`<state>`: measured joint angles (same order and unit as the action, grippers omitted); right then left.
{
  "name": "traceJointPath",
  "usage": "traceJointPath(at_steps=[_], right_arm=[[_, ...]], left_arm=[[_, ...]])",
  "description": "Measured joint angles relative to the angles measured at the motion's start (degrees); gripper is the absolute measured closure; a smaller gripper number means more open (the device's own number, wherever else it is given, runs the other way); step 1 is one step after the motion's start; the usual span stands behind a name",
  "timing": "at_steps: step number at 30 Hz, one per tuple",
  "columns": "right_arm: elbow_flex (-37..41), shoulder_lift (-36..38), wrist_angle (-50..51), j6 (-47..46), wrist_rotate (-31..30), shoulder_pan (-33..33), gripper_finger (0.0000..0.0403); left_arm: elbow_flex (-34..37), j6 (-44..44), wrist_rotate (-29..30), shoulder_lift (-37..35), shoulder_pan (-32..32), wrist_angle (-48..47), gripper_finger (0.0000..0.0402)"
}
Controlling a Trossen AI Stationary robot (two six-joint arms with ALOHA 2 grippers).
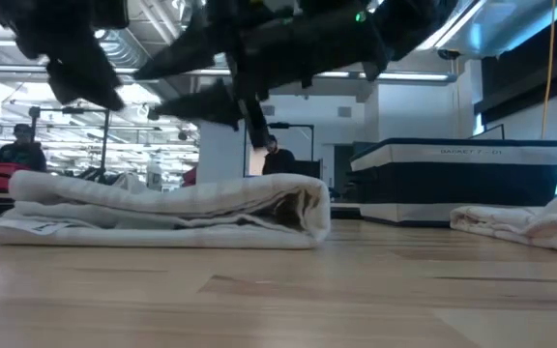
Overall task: Fold towel
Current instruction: Stack the white plaid towel on the white patterned towel
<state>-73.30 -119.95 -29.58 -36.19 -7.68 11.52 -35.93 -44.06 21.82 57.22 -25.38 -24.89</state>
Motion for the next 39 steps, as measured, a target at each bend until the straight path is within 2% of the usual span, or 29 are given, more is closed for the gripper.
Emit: traceJointPath(at_steps=[5, 10, 14, 19, 24, 29, 33, 36, 39], right_arm=[[-0.09, 2.07, 8.87, 19.67, 3.85, 0.85, 0.0219], [-0.04, 0.76, 17.78, 25.98, 3.0, 1.32, 0.0219], [-0.04, 0.23, 25.22, 26.16, 1.32, 1.21, 0.0219], [-0.13, 0.23, 33.35, 28.58, -1.56, 1.17, 0.0219], [-0.06, 1.07, 34.85, 30.84, -2.26, 1.19, 0.0219], [0.04, 5.87, 35.81, 30.52, -1.77, 1.21, 0.0219], [-0.08, 9.38, 36.94, 28.12, -1.78, 1.26, 0.0219], [-0.02, 8.27, 34.06, 24.35, -2.11, 1.21, 0.0219], [-0.08, 4.59, 30.16, 21.37, -3.44, 1.21, 0.0219]], left_arm=[[5.13, 4.29, 5.75, 3.98, 1.47, 11.15, 0.0237], [8.53, 4.37, 8.4, 11.04, 4.3, 13.02, 0.0237], [9.12, 0.27, 6.51, 14.48, 5.74, 6.28, 0.0237], [9.08, -7.34, 3.83, 14.07, 5.02, -0.16, 0.0237], [7.43, -7.71, 3.55, 10.86, 4.22, 3.81, 0.0237], [5.71, -0.68, 7.12, 8.21, 4.41, 9.16, 0.0237], [6.55, 5.6, 9.01, 9.3, 6.12, 13.08, 0.0237], [8.53, 5.96, 8.95, 11.49, 7.22, 13.27, 0.0237], [10.71, 2.54, 8.76, 13.82, 7.45, 13.37, 0.0237]])
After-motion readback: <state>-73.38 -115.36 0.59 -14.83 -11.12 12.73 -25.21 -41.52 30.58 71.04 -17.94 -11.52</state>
